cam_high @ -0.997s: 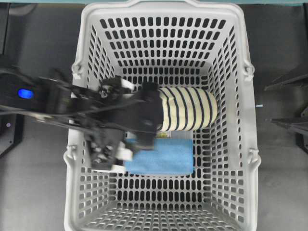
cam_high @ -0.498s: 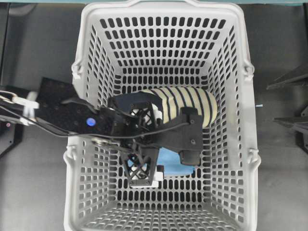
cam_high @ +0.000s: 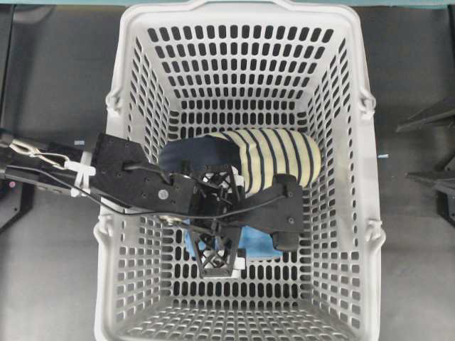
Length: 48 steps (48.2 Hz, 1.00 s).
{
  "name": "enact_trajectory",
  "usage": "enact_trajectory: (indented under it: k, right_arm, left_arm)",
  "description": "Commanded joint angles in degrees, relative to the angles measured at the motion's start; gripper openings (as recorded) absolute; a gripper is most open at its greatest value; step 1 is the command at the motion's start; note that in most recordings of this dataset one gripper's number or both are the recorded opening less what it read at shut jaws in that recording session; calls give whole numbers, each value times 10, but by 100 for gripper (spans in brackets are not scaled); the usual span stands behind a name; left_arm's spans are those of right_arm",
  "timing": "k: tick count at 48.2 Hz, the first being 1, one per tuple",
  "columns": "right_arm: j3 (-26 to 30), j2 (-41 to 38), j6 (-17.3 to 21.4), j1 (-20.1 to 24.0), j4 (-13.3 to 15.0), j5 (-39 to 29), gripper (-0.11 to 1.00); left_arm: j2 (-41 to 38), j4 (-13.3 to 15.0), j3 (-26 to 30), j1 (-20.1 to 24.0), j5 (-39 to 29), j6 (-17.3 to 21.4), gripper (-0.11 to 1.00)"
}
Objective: Pick up the blue cloth from the shopping basket with the left arm.
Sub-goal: 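Lower the left gripper onto the blue cloth and close it, then lift the gripped blue cloth upward out of the basket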
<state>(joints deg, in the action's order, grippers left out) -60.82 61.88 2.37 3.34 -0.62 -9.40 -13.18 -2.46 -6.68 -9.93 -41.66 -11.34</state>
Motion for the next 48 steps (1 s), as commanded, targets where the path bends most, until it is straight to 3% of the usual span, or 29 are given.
enact_trajectory:
  k: [1,9,21,28,48]
  right_arm:
    - [7,3,2,-2,1,8,75]
    - [2,8,2,-2,0,8,75]
    - [-4,8,3,-2,-3,8,75]
    - [-4,9,3,-2,-2,8,75]
    - [-10,10,22,-2,-2,8,75]
  left_arm:
    - [4,-2,-8,-1,3,-1,85]
    - [5,-2,-12,-2,2,1,70]
    - [23,-2,3,3,-10,2,13]
    - [49,-2,33,4,-39,2,12]
    - [100,-3,263,0,-269,3,12]
